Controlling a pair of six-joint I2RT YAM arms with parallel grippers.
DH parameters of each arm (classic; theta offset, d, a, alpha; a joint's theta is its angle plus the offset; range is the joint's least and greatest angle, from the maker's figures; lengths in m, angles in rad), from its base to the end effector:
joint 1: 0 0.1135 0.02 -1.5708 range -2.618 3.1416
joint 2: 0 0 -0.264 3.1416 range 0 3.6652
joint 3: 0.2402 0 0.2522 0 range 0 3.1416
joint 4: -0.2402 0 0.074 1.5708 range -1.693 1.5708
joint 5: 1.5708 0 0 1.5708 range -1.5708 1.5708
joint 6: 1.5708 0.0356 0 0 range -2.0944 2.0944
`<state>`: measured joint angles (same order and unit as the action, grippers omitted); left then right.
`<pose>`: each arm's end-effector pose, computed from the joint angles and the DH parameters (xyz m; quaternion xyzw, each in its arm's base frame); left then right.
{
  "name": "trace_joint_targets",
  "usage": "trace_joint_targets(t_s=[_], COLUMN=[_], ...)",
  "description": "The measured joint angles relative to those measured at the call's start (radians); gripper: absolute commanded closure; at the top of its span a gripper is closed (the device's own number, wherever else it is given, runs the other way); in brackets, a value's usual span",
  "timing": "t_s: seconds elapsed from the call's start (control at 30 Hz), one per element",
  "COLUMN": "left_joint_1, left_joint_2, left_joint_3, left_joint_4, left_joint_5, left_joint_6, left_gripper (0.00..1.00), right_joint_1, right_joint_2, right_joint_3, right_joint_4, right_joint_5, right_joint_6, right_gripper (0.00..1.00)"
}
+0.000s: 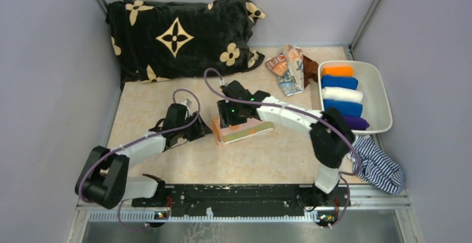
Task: Roll the towels
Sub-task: Fold the towel at the center of the board.
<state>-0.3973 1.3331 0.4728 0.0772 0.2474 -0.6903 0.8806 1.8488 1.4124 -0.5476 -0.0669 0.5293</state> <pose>0.2179 -0.1009 0.1470 -0.0869 0.9135 -0.2945 0.2669 0.2531 0.3103 0.2270 -0.1767 0.9403 0.2117 0.1994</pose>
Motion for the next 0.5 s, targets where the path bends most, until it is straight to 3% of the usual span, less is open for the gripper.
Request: trace_joint_targets(t_s=[0.13,0.27,0.5], left_joint_1=[-0.001,-0.045,-0.210], left_joint_2=[-0.123,-0.204,-0.136], left_joint_3=[0.002,0.038,0.168], left_joint_4=[-0.105,-0.192,-0.144], left_joint_5=[-0.087,-0.154,-0.164], left_joint_6=[0.026,0.034,0.006], left_gripper=[0.41,0.42,0.49], right_joint_1=[-0.067,-0.221,-0.402], right_joint_2=[-0.233,-0.427,-0.480], right_joint_3=[-0.193,-0.404,-0.685], right_joint_4=[0.092,0.231,0.464], right_joint_5=[-0.014,-0.067,-0.246], right_joint_6=[-0.018,-0.024,0.005], right_gripper=[0.43,0.43,0.43])
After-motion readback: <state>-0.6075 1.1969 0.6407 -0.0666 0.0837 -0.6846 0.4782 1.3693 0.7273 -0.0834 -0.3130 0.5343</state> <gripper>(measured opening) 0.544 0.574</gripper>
